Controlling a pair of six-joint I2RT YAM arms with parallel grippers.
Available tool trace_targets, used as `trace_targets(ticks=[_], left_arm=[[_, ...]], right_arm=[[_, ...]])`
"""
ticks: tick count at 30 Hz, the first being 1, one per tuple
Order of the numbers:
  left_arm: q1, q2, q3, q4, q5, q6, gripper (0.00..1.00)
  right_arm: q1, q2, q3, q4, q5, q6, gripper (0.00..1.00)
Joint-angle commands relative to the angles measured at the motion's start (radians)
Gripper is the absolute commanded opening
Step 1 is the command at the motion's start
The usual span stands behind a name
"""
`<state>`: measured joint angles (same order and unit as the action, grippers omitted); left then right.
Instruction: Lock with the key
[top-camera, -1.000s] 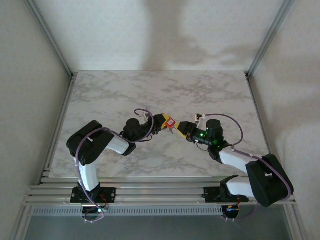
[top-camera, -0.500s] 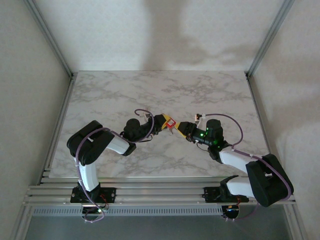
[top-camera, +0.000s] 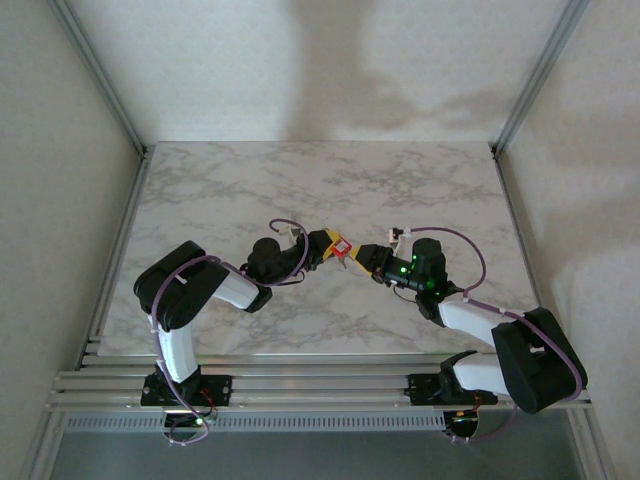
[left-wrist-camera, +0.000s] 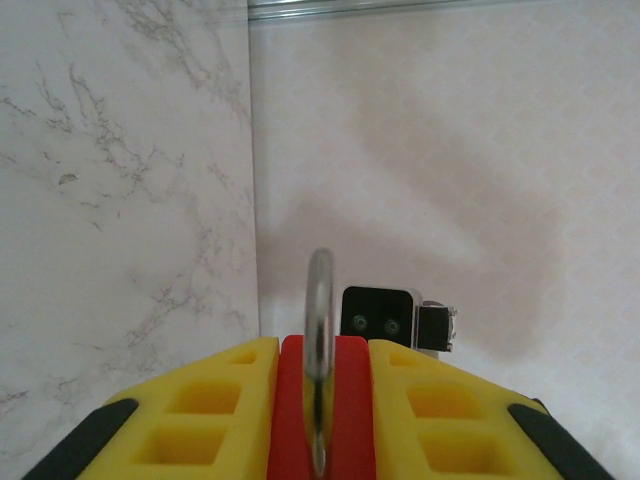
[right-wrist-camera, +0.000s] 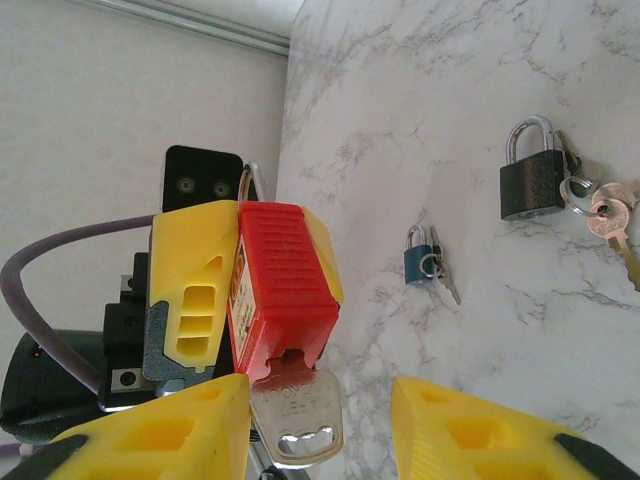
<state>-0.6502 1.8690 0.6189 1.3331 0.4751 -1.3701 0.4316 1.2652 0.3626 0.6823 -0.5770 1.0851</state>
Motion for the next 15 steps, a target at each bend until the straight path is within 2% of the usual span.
trace_targets(ticks=[1,15], left_arm=[[-0.02,-0.013,0.002,0.117,0.023,-0.028,0.0],[-0.023,-0.017,-0.008,0.13,0.02,-0.035,0.0]], right_arm=[[-0.004,-0.005,0.01,-0.088,0.036,-0.028,0.4],[-0.018,-0.022,-0.015,-0.039,0.037,0.009,0.44]])
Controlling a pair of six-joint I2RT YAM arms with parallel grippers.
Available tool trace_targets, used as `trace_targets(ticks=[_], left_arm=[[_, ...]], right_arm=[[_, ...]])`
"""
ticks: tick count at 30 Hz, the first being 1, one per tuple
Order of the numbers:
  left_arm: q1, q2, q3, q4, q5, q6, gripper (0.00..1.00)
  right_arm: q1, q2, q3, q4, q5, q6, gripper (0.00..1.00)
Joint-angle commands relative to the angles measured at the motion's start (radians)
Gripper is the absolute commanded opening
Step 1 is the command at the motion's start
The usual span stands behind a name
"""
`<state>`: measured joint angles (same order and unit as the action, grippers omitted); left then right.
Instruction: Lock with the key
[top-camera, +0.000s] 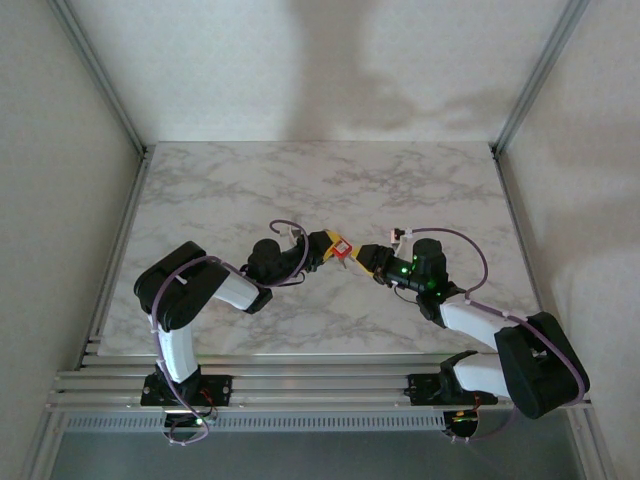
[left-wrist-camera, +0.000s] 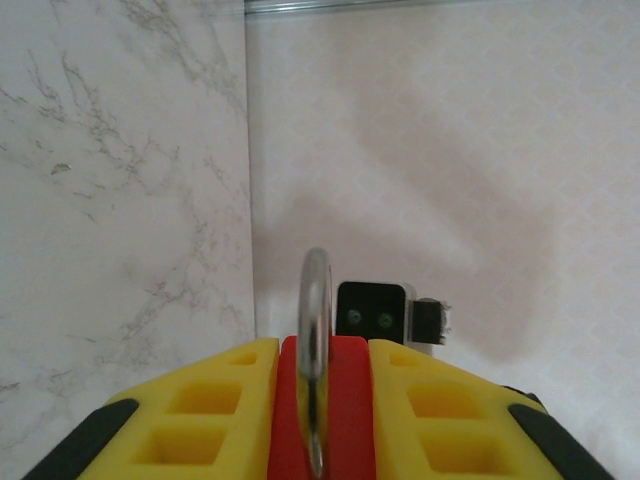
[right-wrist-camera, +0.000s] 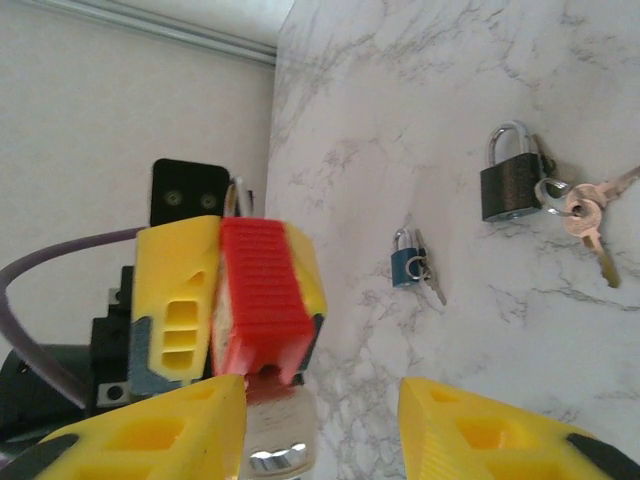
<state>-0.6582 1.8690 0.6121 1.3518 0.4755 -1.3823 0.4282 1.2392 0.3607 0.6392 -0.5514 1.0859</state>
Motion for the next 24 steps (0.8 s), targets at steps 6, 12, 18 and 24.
trace_targets(ticks=[6,12,18,24], left_arm=[[-0.018,-0.016,-0.005,0.112,0.018,-0.021,0.0],[-0.019,-0.008,-0.001,0.113,0.018,-0.024,0.0],[-0.02,0.002,-0.003,0.107,0.017,-0.026,0.0],[-0.018,0.012,0.0,0.109,0.017,-0.032,0.0]], right_arm=[[-0.027,0.028,-0.022,0.045,-0.005,0.034,0.43],[-0.027,0.04,-0.02,0.079,-0.03,0.036,0.41],[-0.026,0.025,-0.02,0.094,-0.056,0.027,0.41],[-0.023,0.034,-0.013,0.102,-0.079,0.023,0.41]])
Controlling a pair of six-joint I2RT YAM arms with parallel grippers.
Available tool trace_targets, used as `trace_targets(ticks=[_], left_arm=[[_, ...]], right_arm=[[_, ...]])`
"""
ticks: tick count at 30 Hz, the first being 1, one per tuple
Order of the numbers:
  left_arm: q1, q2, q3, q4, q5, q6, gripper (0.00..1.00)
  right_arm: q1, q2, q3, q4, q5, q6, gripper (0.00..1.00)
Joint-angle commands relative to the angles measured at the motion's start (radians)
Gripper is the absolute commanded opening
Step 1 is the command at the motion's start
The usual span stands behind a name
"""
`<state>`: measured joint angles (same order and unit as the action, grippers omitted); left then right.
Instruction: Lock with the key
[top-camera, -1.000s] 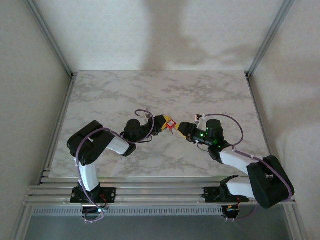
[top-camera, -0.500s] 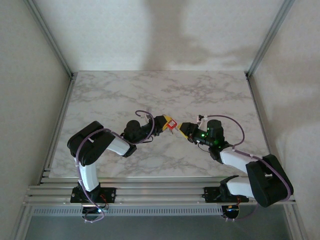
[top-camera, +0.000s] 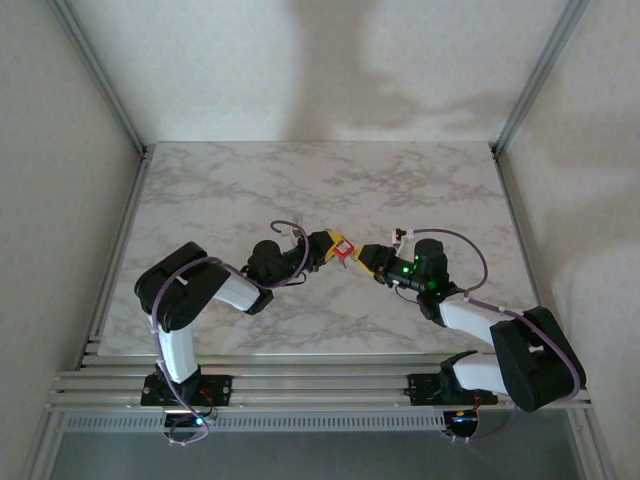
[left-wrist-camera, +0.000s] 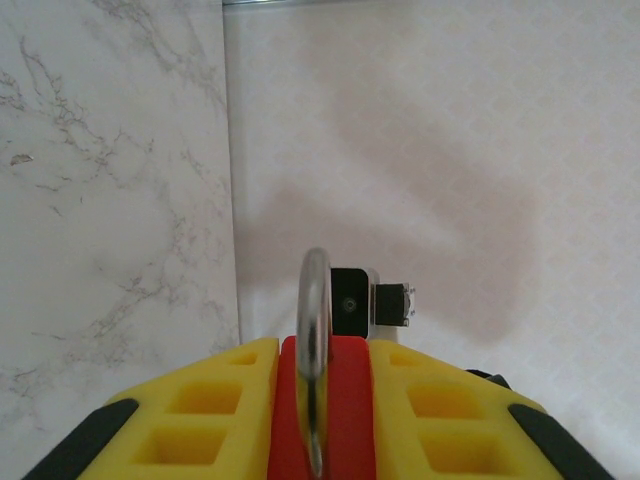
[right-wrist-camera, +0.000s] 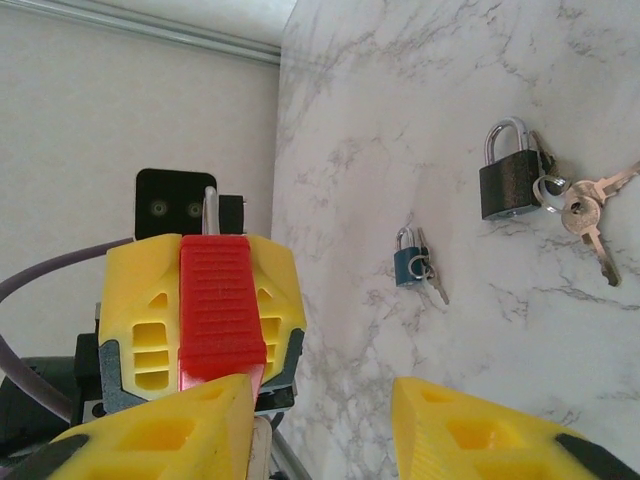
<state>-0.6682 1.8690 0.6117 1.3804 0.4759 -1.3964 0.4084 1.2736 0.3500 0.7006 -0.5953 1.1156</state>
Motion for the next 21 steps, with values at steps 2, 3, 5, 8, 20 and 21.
trace_targets(ticks=[2,3,5,8,20,21], left_arm=[[-0.008,0.013,0.001,0.082,0.017,-0.018,0.0],[-0.008,0.014,0.003,0.08,0.018,-0.018,0.0],[-0.009,0.015,0.004,0.079,0.018,-0.018,0.0],[-0.008,0.017,0.006,0.076,0.019,-0.019,0.0],[-0.009,0.021,0.005,0.072,0.018,-0.022,0.0],[-0.009,0.021,0.005,0.072,0.018,-0.023,0.0]], right_arm=[[-0.002,0.007,0.003,0.045,-0.043,-0.009,0.4],[-0.001,0.009,0.003,0.047,-0.045,-0.011,0.4],[0.004,0.012,0.006,0.051,-0.053,-0.015,0.4],[0.011,0.008,0.01,0.051,-0.058,-0.024,0.4],[0.044,0.013,0.024,0.039,-0.06,-0.051,0.4],[0.045,0.012,0.024,0.037,-0.06,-0.054,0.4]])
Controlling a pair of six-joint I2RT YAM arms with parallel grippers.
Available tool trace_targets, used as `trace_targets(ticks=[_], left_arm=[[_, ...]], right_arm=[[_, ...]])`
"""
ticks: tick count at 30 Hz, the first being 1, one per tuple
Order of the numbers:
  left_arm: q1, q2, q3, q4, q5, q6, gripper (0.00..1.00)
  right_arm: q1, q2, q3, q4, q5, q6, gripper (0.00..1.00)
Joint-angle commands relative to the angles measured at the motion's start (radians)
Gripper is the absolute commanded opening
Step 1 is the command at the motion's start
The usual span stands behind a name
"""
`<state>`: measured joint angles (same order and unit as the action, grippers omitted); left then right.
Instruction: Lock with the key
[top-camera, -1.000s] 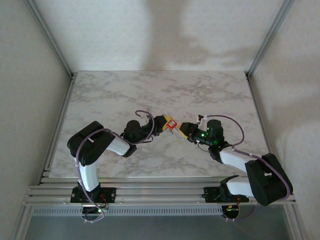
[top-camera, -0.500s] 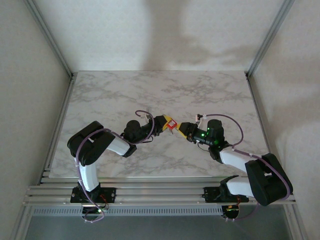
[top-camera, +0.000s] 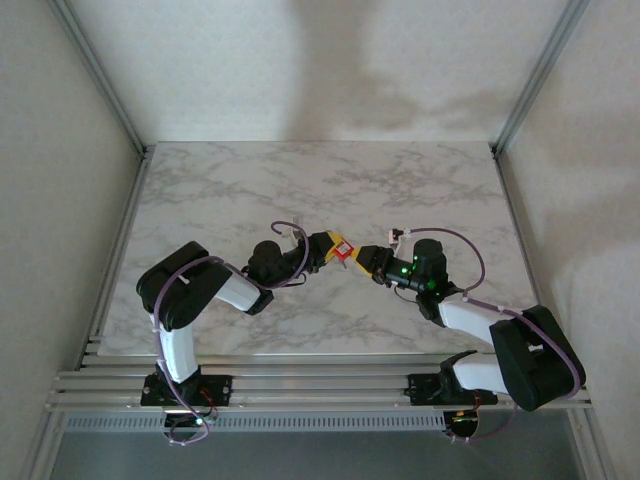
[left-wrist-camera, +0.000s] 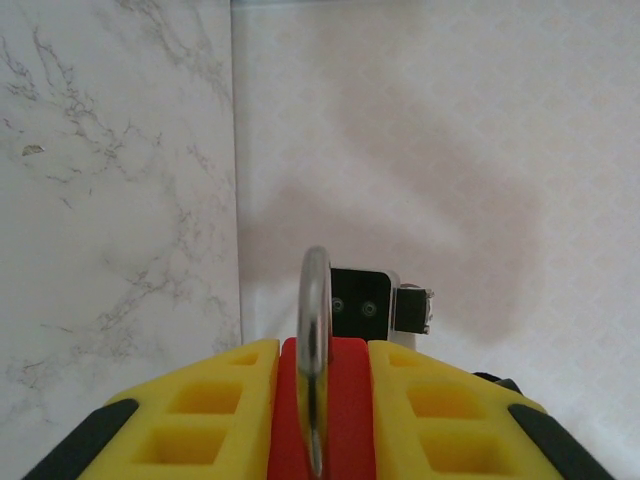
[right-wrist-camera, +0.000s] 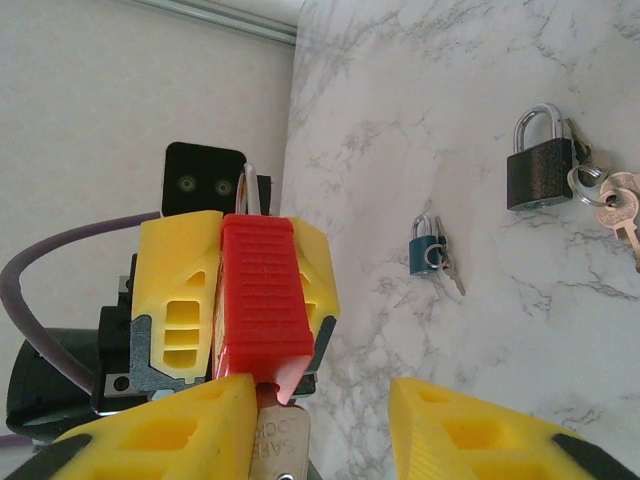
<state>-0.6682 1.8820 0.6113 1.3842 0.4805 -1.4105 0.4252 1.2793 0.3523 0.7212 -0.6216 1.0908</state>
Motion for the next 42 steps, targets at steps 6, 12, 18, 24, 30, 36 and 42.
trace_targets(ticks=[6,12,18,24,30,36,42], left_arm=[[-0.008,0.008,0.008,0.066,0.013,-0.01,0.0],[-0.009,0.011,0.013,0.056,0.013,-0.008,0.0],[-0.009,0.012,0.019,0.049,0.016,-0.004,0.0],[-0.008,0.018,0.023,0.046,0.018,-0.007,0.0],[-0.009,0.022,0.024,0.047,0.018,-0.008,0.0],[-0.009,0.03,0.021,0.055,0.018,-0.013,0.0],[-0.009,0.032,0.02,0.061,0.018,-0.017,0.0]], right_arm=[[0.042,0.002,0.028,0.014,-0.033,-0.043,0.39],[0.056,0.006,0.037,0.008,-0.039,-0.058,0.37],[0.063,0.004,0.04,0.005,-0.042,-0.067,0.36],[0.07,0.003,0.045,0.005,-0.047,-0.074,0.35],[0.079,0.001,0.045,0.008,-0.048,-0.082,0.33],[0.083,-0.004,0.048,0.007,-0.055,-0.09,0.33],[0.086,-0.01,0.05,-0.002,-0.049,-0.095,0.32]])
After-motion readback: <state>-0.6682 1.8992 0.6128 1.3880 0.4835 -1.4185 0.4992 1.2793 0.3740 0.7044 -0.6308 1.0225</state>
